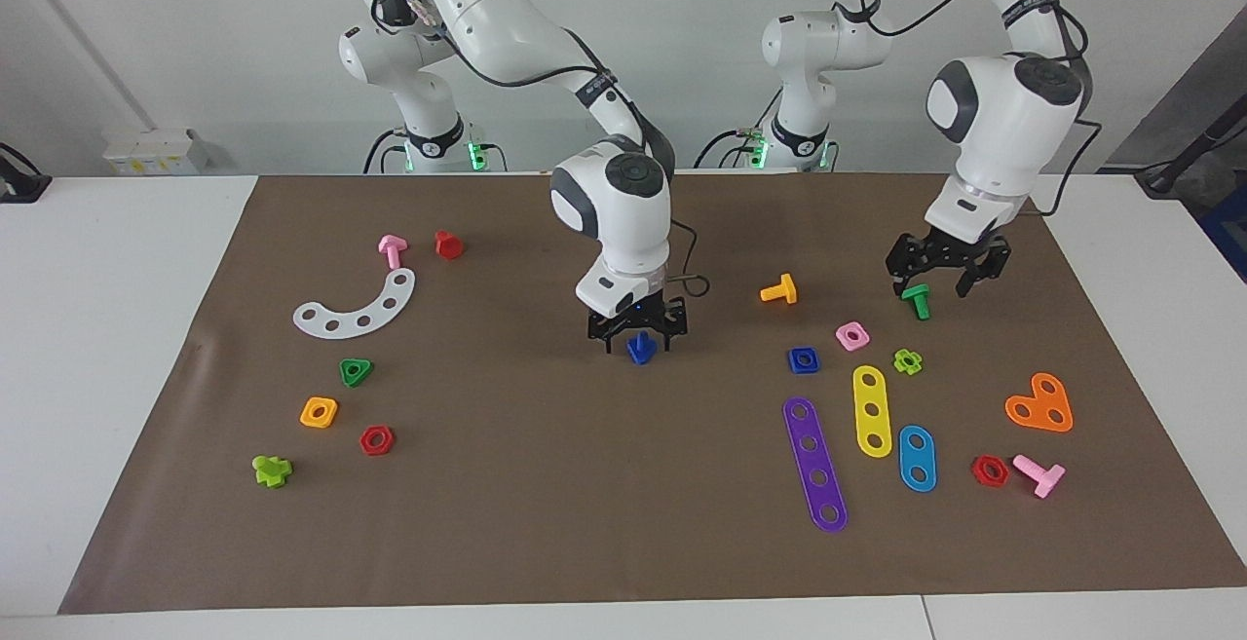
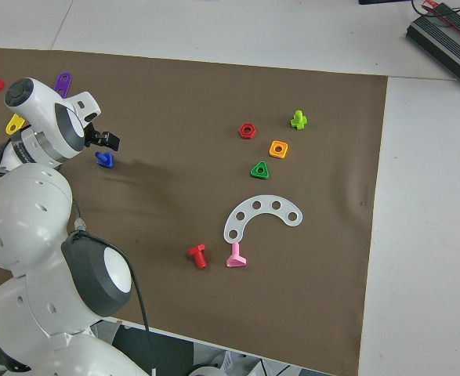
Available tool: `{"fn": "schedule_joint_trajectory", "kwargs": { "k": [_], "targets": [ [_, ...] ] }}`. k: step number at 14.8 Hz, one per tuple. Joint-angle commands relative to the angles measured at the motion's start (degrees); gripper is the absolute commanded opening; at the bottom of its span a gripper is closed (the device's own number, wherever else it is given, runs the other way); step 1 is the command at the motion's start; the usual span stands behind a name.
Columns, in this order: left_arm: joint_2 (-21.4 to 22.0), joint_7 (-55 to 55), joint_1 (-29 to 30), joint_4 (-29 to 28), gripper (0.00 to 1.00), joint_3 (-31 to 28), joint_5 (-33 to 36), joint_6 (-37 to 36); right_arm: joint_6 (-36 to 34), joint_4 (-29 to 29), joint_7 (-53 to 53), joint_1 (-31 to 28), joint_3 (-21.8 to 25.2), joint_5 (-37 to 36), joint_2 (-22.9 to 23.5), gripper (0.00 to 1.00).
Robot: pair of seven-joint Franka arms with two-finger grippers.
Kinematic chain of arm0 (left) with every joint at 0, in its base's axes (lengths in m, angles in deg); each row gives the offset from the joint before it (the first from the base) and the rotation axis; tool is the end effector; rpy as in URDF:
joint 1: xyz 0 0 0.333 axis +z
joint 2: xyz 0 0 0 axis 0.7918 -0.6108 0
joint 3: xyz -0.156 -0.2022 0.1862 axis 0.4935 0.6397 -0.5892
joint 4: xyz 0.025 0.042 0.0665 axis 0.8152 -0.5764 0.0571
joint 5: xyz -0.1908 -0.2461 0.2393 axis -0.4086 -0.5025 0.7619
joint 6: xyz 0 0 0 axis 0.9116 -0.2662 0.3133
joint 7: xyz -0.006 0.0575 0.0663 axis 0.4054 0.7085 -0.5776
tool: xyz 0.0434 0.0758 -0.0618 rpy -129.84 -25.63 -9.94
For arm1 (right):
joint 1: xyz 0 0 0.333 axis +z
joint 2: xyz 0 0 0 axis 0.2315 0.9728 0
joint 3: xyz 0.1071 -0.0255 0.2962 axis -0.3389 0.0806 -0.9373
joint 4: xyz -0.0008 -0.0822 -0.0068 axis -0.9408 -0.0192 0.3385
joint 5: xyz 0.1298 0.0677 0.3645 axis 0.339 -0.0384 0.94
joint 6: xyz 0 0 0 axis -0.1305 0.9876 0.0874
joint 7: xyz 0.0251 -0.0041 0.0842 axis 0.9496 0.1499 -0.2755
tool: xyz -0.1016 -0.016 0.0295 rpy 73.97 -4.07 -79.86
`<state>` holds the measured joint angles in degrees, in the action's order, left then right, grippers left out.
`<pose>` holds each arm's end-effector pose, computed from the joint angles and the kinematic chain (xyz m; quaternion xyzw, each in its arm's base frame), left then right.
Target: Unscrew and place screws in storage area
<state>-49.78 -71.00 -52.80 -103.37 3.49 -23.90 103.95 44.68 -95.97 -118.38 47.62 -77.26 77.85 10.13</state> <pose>0.5459 0.0012 0.4858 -0.9947 0.0823 -0.0610 0.0045 0.5714 0.3987 0.3218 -0.9976 0.0006 -0.0675 0.0165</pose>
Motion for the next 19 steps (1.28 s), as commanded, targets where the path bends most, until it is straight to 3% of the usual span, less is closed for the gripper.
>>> {"fn": "schedule_joint_trajectory", "kwargs": {
  "k": [1,3,8,11,19],
  "targets": [
    [-0.07,2.64,1.16,9.59,1.0,0.65,0.99,-10.82,1.93,-2.17,1.09,-0.22,-0.3,-1.23,-0.9,0.65],
    [-0.51,2.64,1.25,15.04,1.0,0.65,0.99,-15.84,1.75,-2.61,1.09,-0.14,-0.3,-1.23,-0.9,0.53],
    [-0.95,2.55,1.07,24.28,1.0,0.65,1.08,-24.02,1.75,-2.78,1.01,0.3,-0.3,-0.97,-1.07,0.5],
    [-3.94,2.55,1.07,32.19,1.0,0.65,1.25,-31.66,1.75,-2.78,0.92,0.39,-0.3,-0.97,-1.07,0.5],
    [-2.19,2.03,0.37,28.87,1.0,0.65,0.99,-32.47,2.02,-3.66,0.83,1.0,-0.48,-0.71,-1.34,0.48]
  ]
}}
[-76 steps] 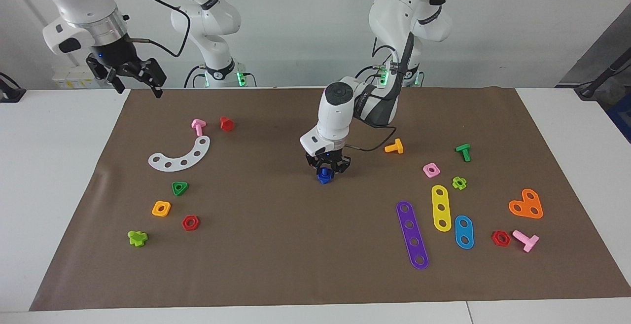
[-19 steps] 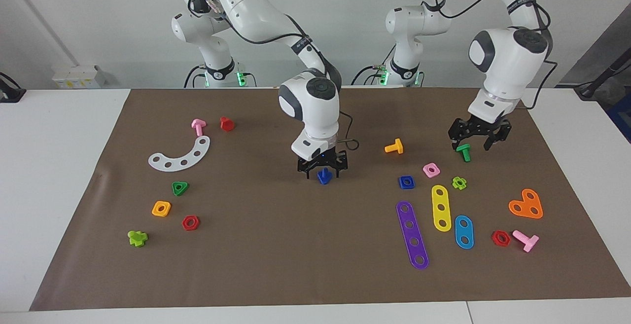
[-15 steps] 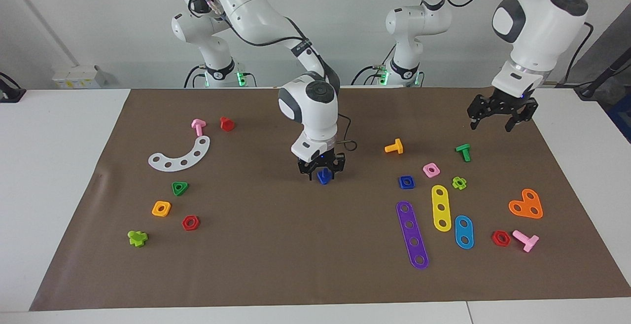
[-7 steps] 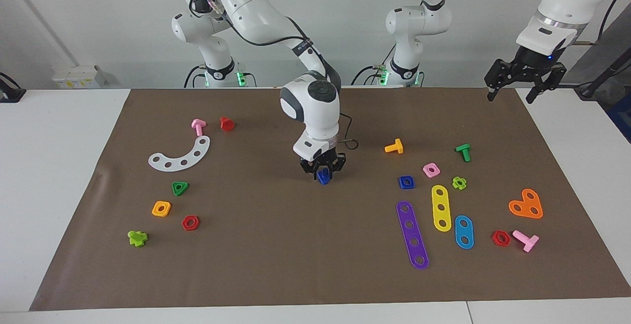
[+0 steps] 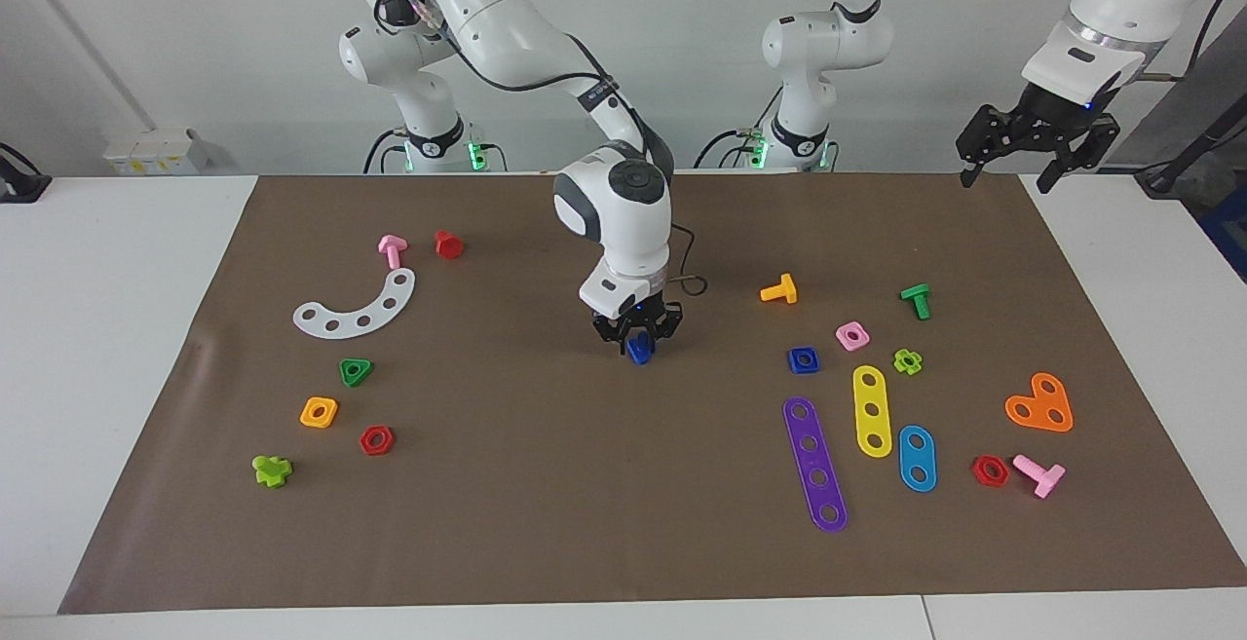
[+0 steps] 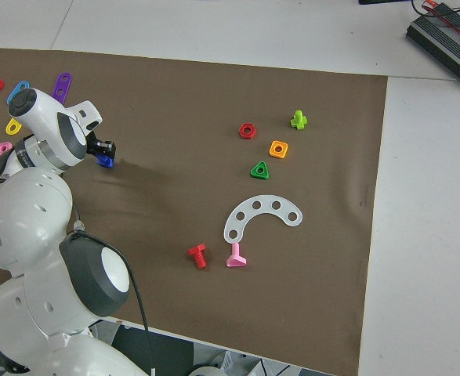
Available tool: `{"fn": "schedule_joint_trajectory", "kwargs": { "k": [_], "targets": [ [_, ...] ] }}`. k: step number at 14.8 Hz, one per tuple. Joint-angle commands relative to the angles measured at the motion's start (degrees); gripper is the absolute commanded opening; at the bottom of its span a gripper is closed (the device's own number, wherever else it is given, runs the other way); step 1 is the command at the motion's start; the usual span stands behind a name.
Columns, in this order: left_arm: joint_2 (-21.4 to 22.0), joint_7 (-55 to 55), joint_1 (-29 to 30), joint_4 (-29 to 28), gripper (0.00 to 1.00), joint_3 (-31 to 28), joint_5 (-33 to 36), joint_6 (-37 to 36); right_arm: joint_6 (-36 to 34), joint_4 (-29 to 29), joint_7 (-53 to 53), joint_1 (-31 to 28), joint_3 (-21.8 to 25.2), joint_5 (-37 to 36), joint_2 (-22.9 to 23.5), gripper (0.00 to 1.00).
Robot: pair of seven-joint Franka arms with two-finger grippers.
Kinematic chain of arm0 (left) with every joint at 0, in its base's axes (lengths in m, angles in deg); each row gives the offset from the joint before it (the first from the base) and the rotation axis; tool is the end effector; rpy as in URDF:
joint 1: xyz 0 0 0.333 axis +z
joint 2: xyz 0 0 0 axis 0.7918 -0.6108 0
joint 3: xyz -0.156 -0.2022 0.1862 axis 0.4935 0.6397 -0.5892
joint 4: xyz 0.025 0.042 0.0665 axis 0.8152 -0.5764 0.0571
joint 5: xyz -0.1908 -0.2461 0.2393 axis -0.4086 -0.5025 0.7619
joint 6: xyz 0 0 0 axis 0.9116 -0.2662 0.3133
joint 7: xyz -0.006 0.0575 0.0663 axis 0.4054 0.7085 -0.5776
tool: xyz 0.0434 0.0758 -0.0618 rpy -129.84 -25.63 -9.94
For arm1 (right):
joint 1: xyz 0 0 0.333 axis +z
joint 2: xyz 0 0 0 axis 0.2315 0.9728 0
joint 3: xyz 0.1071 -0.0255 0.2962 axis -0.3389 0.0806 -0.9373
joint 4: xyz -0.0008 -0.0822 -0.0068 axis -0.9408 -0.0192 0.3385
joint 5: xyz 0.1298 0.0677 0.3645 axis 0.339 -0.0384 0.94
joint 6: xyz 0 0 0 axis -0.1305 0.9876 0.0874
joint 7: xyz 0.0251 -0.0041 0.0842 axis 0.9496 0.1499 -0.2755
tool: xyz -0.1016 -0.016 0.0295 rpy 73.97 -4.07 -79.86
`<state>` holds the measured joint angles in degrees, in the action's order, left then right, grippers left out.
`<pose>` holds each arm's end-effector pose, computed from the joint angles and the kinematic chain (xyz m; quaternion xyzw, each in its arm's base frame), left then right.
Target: Unscrew and place screws in storage area
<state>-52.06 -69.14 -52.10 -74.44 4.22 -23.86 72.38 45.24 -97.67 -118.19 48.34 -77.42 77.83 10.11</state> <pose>0.5418 0.0008 0.6557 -0.9949 0.0989 -0.0182 0.0019 0.5601 0.4037 0.3093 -0.9981 -0.0092 -0.0590 0.0119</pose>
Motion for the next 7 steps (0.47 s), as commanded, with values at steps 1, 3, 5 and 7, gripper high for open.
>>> {"fn": "schedule_joint_trajectory", "kwargs": {
  "k": [1,3,5,7],
  "targets": [
    [0.19,0.08,-0.34,-0.05,1.0,-0.08,0.96,-1.25,1.46,-1.96,0.64,0.28,-0.4,-0.51,-1.32,0.48],
    [0.28,-0.1,-0.07,-0.32,1.0,-0.08,0.96,-1.52,1.54,-1.96,0.38,0.37,-0.4,-0.34,-1.32,0.48],
    [0.89,-1.32,0.28,-1.19,1.0,0.0,0.87,-1.52,1.46,-1.96,0.64,0.37,-0.4,-0.25,-1.32,0.48],
    [1.15,-1.51,0.28,-1.81,1.0,0.0,0.87,-1.61,1.46,-1.96,0.81,0.37,-0.31,-0.25,-1.32,0.48]
  ]
}}
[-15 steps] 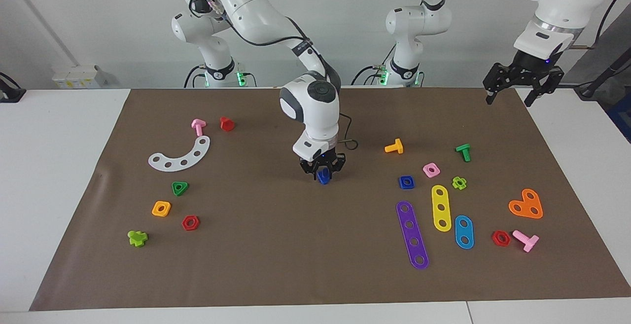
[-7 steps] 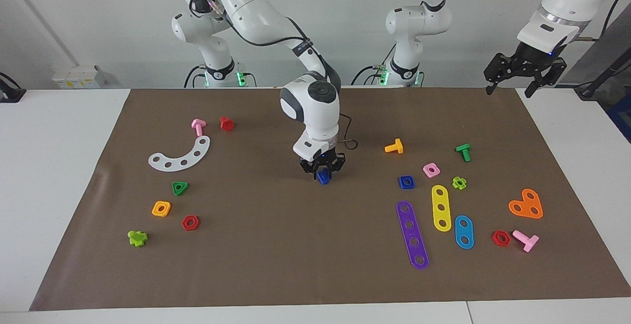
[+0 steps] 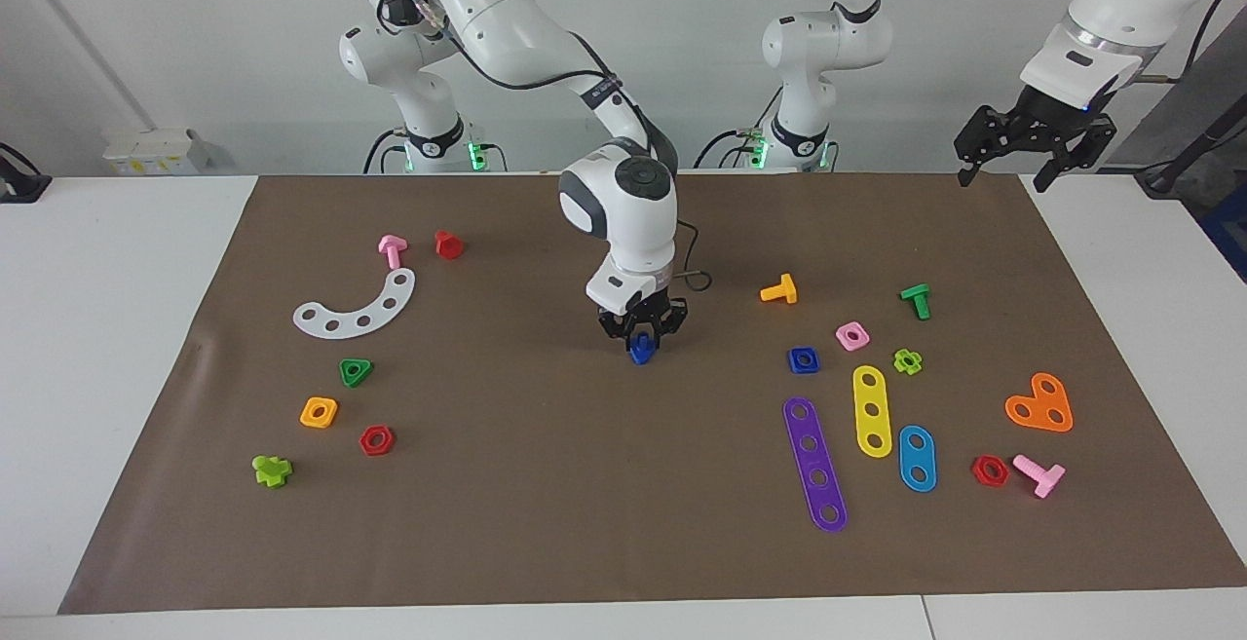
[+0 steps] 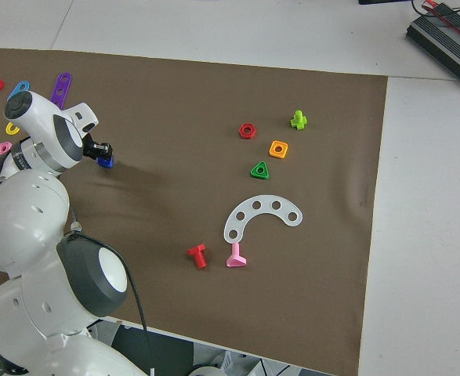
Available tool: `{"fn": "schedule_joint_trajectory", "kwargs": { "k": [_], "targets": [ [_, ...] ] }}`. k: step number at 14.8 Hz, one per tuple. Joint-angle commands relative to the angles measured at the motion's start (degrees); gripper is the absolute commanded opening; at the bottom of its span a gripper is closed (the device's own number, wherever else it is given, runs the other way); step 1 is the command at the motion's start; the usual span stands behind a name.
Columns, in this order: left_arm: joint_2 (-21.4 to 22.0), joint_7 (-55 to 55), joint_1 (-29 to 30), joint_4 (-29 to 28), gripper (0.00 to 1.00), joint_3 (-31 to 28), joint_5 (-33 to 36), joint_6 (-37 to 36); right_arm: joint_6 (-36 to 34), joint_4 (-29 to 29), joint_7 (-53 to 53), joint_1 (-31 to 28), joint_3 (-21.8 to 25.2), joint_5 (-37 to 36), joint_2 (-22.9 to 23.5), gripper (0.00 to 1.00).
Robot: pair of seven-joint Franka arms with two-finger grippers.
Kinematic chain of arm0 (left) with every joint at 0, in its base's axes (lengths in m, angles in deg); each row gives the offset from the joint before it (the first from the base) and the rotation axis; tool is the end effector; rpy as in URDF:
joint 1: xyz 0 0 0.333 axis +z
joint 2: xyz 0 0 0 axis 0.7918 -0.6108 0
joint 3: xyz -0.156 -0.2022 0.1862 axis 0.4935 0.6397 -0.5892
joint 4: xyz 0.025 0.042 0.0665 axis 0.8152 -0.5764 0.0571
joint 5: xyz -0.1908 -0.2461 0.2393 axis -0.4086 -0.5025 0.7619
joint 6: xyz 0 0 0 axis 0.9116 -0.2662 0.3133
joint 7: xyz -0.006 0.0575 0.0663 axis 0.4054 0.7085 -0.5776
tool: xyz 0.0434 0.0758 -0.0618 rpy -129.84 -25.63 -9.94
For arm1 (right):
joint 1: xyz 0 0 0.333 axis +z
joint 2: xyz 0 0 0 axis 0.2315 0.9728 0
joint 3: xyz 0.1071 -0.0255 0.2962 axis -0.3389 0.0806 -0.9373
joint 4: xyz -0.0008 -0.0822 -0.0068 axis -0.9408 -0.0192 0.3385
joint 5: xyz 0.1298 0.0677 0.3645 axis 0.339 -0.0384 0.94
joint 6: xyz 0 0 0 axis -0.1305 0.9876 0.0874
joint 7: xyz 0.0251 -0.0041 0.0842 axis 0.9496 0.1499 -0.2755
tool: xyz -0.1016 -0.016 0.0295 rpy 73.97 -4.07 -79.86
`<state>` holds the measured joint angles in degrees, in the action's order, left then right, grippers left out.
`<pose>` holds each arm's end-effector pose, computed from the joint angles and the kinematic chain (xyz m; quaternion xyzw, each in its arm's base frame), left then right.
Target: Unscrew and place screws in storage area
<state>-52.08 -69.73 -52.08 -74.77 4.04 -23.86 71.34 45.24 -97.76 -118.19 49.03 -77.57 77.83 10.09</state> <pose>0.5400 0.0027 0.6512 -0.9957 0.0921 -0.0061 0.0007 0.5539 0.4114 0.3088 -0.9981 -0.0164 -0.0580 0.0125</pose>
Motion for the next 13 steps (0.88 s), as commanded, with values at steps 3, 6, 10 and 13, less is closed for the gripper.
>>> {"fn": "schedule_joint_trajectory", "kwargs": {
  "k": [3,6,10,13],
  "targets": [
    [1.17,-2.66,0.26,-1.4,1.0,0.19,0.87,-0.48,1.72,-1.87,0.82,-0.4,-0.16,-0.25,-1.3,0.45],
    [0.91,-2.76,0.08,-1.31,1.0,0.27,0.78,1.1,1.46,-1.87,0.29,-0.32,-0.16,-0.25,-1.3,0.0],
    [1.08,-2.76,-0.27,-1.49,1.0,0.19,0.78,2.33,0.67,-1.7,0.38,-0.4,-0.16,-0.25,-1.38,0.0],
    [1.08,-3.11,-0.18,-1.57,1.0,0.19,0.78,1.72,-2.31,-1.17,0.2,-1.37,-0.16,0.01,-4.27,0.0]
  ]
}}
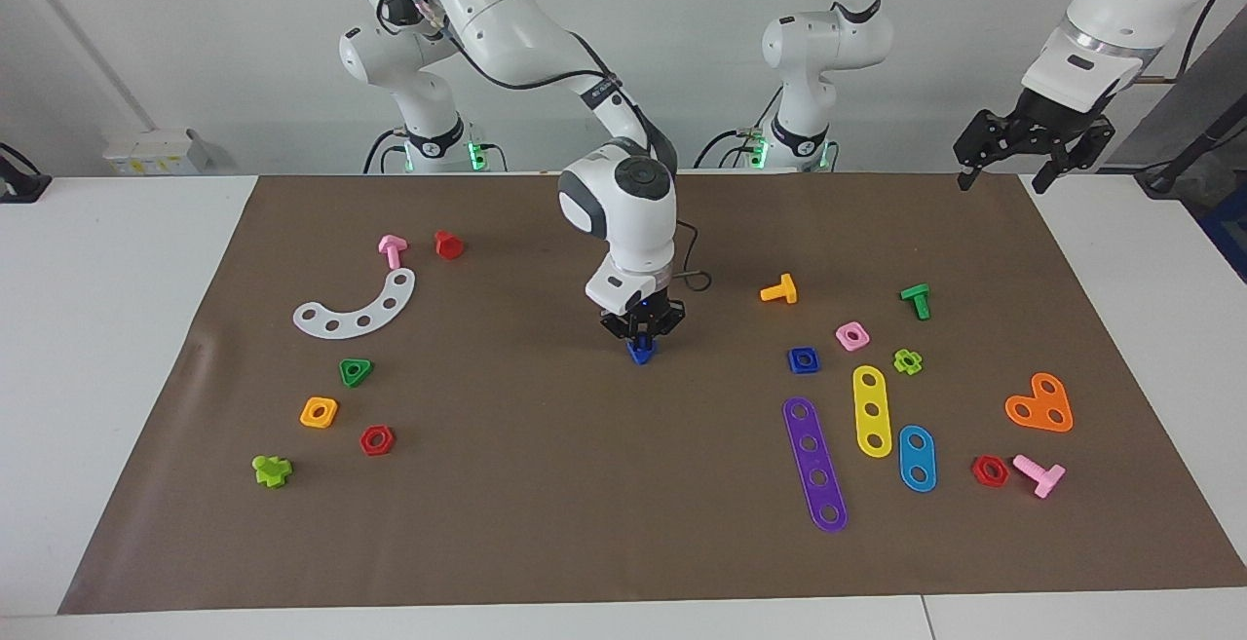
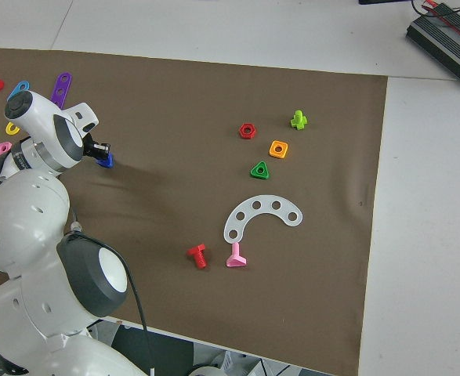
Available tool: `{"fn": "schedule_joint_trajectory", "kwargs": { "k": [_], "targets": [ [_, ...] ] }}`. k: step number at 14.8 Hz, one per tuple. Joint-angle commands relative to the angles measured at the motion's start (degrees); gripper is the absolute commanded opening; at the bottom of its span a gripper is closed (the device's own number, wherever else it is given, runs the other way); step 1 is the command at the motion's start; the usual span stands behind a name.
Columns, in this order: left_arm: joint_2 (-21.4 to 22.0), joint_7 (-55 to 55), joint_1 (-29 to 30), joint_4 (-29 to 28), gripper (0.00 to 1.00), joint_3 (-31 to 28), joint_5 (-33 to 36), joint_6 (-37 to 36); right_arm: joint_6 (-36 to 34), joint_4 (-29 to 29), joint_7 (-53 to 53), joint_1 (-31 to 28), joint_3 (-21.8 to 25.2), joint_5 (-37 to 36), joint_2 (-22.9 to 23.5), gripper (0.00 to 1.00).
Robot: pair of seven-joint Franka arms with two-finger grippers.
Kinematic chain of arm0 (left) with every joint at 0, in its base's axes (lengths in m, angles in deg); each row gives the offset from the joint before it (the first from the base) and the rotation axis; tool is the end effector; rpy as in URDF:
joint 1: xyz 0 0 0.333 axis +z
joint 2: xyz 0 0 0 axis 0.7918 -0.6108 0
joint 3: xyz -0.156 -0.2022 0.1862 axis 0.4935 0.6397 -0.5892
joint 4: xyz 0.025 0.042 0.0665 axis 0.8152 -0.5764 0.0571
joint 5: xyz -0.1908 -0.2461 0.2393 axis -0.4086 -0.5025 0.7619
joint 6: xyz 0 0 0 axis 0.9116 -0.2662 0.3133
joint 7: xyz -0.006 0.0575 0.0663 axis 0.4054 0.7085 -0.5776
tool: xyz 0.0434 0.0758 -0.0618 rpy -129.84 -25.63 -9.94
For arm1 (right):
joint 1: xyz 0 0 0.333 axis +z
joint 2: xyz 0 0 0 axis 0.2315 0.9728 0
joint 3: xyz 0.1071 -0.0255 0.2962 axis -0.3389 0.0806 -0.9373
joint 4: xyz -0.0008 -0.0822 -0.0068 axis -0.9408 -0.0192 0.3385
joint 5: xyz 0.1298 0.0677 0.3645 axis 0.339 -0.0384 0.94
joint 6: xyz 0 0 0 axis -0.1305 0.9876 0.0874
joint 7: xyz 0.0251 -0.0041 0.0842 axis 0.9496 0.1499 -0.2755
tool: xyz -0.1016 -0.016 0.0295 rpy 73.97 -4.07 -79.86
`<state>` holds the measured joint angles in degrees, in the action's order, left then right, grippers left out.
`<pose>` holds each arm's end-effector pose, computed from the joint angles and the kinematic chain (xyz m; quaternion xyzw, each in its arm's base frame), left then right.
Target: Unscrew and place screws in storage area
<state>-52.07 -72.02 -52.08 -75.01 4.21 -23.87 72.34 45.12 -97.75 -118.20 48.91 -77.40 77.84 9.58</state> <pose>0.5418 0.0011 0.6509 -0.9972 0.0736 -0.0129 0.0010 0.5559 0.4088 0.3148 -0.9979 -0.0138 -0.0613 0.0138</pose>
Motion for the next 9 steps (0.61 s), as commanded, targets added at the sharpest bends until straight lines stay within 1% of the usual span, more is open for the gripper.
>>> {"fn": "schedule_joint_trajectory", "kwargs": {
  "k": [1,3,5,7,9],
  "targets": [
    [1.07,-0.82,-0.18,-1.24,1.0,0.02,0.78,0.63,-3.76,-1.35,0.21,-2.29,-0.34,0.01,-6.04,0.0],
    [1.07,-0.82,0.17,-1.33,1.0,0.02,0.78,0.63,-8.41,-1.7,1.08,-6.85,-0.25,0.01,-11.14,0.0],
    [1.07,-0.9,0.43,-1.33,1.0,-0.07,0.78,0.63,-10.89,-2.32,3.01,-12.3,-0.25,0.01,-14.75,0.0],
    [1.07,-0.9,0.43,-1.24,1.0,-0.07,0.78,0.63,-12.3,-3.63,5.65,-17.74,-0.25,-0.08,-15.99,0.0],
    [1.07,-0.9,0.26,-1.24,1.0,-0.07,0.78,0.63,-11.61,-5.56,11.78,-22.5,-0.25,-0.08,-16.7,0.0]
  ]
}}
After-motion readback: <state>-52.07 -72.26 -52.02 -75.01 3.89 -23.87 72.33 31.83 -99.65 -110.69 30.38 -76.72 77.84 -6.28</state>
